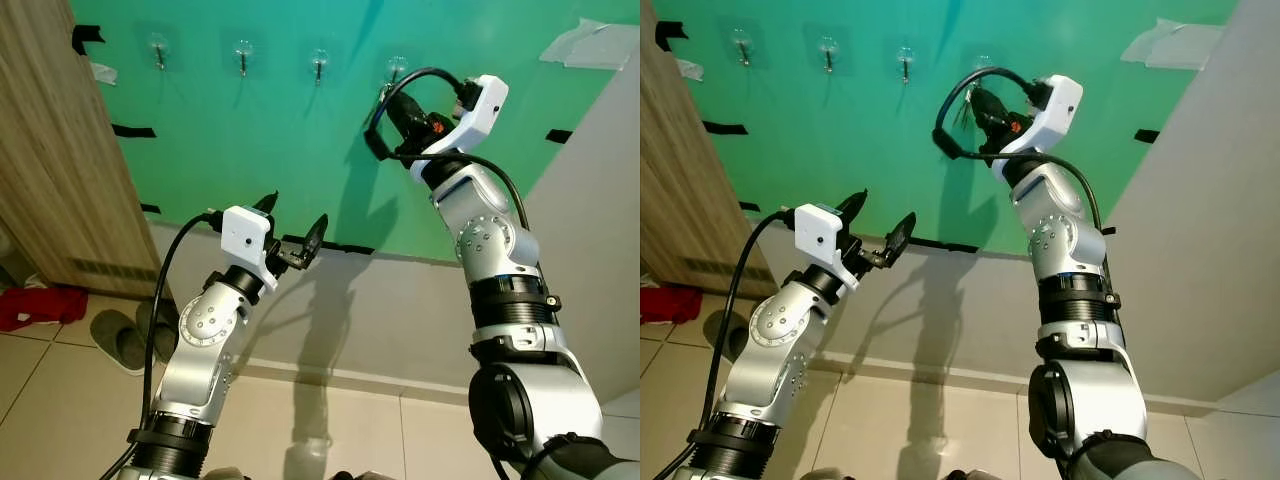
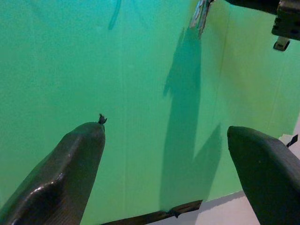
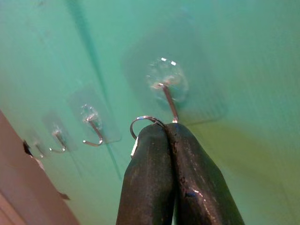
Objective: Hang keys on a hook
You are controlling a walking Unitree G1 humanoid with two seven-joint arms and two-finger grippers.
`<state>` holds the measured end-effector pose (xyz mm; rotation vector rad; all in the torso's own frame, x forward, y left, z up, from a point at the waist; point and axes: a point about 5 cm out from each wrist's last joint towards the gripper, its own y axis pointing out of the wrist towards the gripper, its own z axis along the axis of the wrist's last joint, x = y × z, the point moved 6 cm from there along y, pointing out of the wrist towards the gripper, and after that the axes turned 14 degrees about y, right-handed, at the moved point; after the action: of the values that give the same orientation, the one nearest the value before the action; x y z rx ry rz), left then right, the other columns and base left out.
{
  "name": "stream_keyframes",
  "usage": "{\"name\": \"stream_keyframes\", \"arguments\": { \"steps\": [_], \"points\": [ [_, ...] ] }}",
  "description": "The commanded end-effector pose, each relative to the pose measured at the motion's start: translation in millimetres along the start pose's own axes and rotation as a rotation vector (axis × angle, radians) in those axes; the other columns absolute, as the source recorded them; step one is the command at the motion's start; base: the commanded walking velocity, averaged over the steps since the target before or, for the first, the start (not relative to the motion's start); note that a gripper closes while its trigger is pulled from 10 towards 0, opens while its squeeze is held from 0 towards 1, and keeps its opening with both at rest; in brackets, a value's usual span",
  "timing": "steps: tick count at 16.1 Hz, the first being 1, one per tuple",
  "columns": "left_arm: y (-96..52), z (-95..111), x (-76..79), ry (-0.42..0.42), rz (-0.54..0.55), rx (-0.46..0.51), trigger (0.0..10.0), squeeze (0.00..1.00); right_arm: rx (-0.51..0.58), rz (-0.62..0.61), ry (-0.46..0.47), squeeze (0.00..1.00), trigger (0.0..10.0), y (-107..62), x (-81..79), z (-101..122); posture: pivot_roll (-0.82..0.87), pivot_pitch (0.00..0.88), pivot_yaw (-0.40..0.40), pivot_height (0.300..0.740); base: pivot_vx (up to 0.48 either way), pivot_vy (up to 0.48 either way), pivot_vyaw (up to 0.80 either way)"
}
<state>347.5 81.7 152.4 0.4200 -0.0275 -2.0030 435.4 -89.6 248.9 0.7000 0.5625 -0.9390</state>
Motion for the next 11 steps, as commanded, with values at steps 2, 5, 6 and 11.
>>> {"name": "stream_keyframes", "arguments": {
  "steps": [2,5,6,11],
  "points": [
    [1.8,3,1.2,0.002,-0.004,0.011,10.0,0.0,0.039,-0.025,0.068,0.0,10.0,1.3,4.5,14,0.11,0.0,-0.11,0.74,0.0,0.0,0.0],
    [1.8,3,1.3,0.002,-0.007,0.01,10.0,0.0,0.046,-0.031,0.088,0.0,10.0,1.1,6.9,15,0.11,0.0,-0.106,0.74,0.0,0.0,0.0],
    [1.8,3,1.4,0.002,-0.009,0.01,10.0,0.0,0.05,-0.034,0.096,0.0,10.0,1.3,7.6,16,0.11,0.0,-0.104,0.74,0.0,0.0,0.0],
    [1.6,2,4.0,-0.003,-0.02,0.003,10.0,0.0,0.037,-0.073,0.25,0.0,10.0,0.7,18.8,12,0.11,0.0,-0.103,0.74,0.0,0.0,0.0]
  ]
}}
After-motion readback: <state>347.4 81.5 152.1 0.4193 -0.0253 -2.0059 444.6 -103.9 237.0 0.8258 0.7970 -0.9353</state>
